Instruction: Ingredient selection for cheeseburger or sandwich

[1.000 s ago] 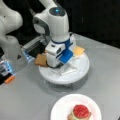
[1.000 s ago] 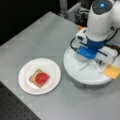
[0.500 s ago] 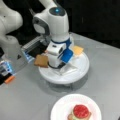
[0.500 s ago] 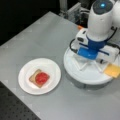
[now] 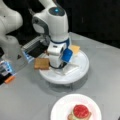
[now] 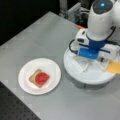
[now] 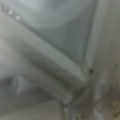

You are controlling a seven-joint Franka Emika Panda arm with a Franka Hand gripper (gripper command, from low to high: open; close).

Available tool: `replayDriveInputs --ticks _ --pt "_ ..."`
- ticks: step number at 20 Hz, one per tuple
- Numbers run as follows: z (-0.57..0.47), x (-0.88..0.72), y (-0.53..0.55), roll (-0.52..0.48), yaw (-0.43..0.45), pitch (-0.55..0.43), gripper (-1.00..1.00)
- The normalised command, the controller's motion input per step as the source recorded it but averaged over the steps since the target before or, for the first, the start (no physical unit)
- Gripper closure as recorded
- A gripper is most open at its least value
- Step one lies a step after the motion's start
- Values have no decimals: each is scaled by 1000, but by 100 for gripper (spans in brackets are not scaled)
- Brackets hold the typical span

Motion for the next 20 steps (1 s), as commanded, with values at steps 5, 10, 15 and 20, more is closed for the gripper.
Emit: replayDriveInputs --ticks 5,10,15,20 --pt "-116 -463 -289 1 378 11 -100" --pt "-95 -414 -292 -36 363 43 -100" --pt "-103 -326 -264 -67 382 58 -100" --pt "-116 -280 -254 -60 359 61 -100"
